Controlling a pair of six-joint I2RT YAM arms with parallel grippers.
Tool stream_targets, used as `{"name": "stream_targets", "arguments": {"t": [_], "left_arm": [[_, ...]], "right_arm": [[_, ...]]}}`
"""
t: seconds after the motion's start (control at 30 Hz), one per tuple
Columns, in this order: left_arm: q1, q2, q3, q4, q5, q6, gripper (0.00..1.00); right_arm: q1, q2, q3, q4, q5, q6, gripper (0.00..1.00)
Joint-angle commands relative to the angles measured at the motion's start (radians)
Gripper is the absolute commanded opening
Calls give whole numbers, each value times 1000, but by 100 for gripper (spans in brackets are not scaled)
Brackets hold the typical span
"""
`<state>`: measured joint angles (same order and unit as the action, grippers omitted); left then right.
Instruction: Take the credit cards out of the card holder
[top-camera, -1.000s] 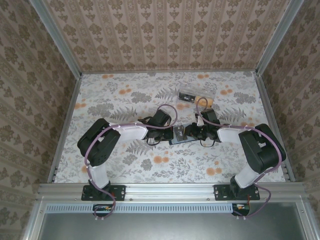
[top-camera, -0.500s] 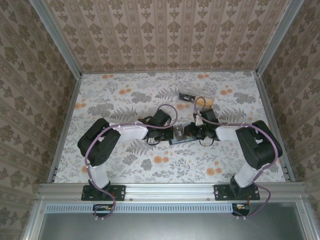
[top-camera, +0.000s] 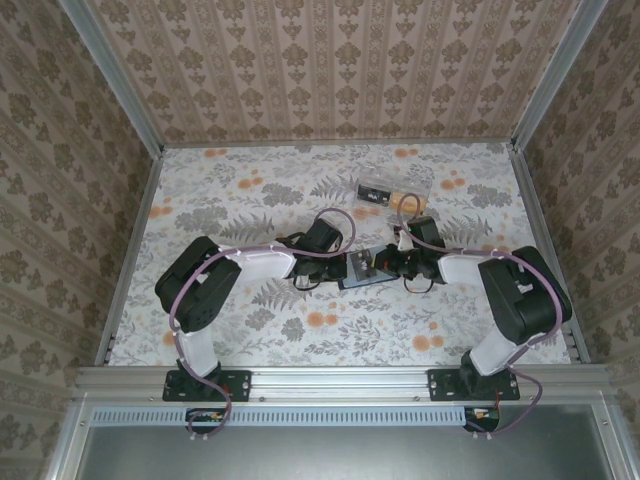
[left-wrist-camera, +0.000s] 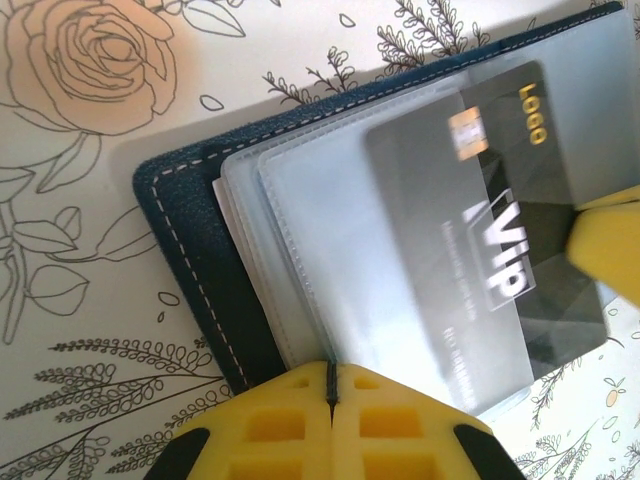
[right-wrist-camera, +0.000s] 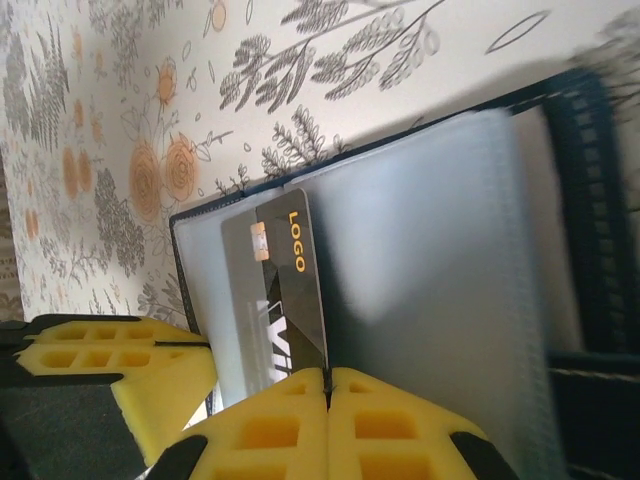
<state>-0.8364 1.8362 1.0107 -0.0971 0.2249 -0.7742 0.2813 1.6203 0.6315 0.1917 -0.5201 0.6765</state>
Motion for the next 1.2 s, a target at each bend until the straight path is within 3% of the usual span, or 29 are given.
{"name": "stream_targets", "arguments": {"t": [0.0,0.33,0.73,0.9,0.93,1.0,1.17], "left_arm": [[7,28,-19,-88,8,31,0],[11,12,-32,-81,24,43,0],[54,-102,-60,-116,34,135,0],[91,-270,-93,-88,124,147,30],[95,-313,-97,-95,122,158,40],[104,-401,-104,-121,98,176,62],[154,-656,-169,-191,-4,194,95]], "right_arm": [[-28,-55,-26,-43,30,-15,0],[-113,-298,-78,-152,45,-40,0],[-93,-696,-54,-310,139,-175,0],[-2,-744,-14,-325,260,-368,0],[21,-733,6,-333,279,-424,0],[67,-706,41,-342,323,-536,0],[107,-588,157,-364,368,-770,0]]}}
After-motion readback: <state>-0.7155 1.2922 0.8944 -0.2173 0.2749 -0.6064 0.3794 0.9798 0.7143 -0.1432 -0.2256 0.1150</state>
